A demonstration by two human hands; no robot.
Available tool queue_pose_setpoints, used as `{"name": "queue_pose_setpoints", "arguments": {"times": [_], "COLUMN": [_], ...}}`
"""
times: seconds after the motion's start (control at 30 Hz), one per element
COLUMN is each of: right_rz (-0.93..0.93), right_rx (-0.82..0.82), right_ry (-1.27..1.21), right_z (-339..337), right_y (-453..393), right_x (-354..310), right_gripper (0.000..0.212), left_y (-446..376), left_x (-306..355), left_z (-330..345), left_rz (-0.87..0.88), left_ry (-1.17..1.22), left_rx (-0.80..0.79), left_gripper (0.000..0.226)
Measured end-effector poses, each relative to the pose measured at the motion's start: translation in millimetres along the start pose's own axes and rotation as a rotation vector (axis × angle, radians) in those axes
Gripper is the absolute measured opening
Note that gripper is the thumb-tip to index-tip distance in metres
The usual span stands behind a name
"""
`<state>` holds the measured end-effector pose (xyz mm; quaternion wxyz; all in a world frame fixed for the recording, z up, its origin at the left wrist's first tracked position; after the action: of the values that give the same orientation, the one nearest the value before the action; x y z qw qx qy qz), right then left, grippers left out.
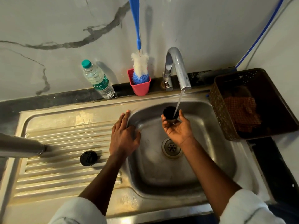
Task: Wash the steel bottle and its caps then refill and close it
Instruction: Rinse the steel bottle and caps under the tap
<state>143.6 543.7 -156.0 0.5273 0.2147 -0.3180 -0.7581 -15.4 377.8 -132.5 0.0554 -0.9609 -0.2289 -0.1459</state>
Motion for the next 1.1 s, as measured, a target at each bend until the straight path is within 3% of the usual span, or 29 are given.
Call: {"name": "queue_pose_setpoints", "arguments": {"times": [0.17, 0.3, 0.37, 0.47, 0.53, 0.6, 0.73, 0.8, 0.9, 0.93, 1.1], "right_rz": [-0.016, -0.090, -0.278, -0.755, -0.909, -0.860, -0.476, -0.357, -0.422, -0.437, -0.172], "right_rx": [0.104, 0.114, 0.155, 0.224, 0.159, 0.146, 0.196, 0.270, 0.295, 0.276, 0.114], "right_ry": [0.057, 0.226, 0.455, 1.136, 1.314, 1.216, 0.753, 0.790, 1.105, 1.097, 0.294], "right_z": [-7, -1, 0, 17, 21, 12, -2, -4, -7, -11, -2], "right_y": [-5, -5, -5, 5, 15, 18, 4, 7, 16, 15, -2], "right_x": [-5, -5, -18, -38, -41, -46, -39, -27, -22, -23, -15], "right_gripper": [0.070, 0.043, 0.047, 0.067, 0.063, 0.057, 0.044, 0.047, 0.025, 0.023, 0.025], "left_y": [-4, -3, -3, -2, -3, -3, -3, -3, -3, -3, -2], "left_x": [-1, -1, -1, -1, -1, 0, -1, -1, -1, -1, 1], "left_z": [1, 1, 2, 1, 1, 1, 1, 2, 2, 1, -1], "left_rz": [0.005, 0.024, 0.014, 0.017, 0.024, 0.021, 0.023, 0.024, 0.027, 0.023, 0.031], "left_ry": [0.002, 0.005, 0.008, -0.006, -0.008, -0.010, 0.000, 0.000, -0.011, -0.010, -0.001], "left_rx": [-0.002, 0.000, -0.002, 0.000, 0.000, -0.009, -0.009, -0.011, -0.011, -0.017, -0.011], "left_gripper": [0.033, 0.035, 0.035, 0.038, 0.041, 0.039, 0.032, 0.030, 0.030, 0.031, 0.029]}}
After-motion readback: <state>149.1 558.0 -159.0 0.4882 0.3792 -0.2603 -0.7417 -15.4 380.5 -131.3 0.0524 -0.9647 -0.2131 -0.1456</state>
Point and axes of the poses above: each hand's wrist, its own y-axis away from the middle knuckle, its own z-axis out of the palm, x = y × z, the point moved 5 cm from there along -y, towards the middle knuckle, and after that the axes turned 8 degrees about z, right-handed, at the moved point
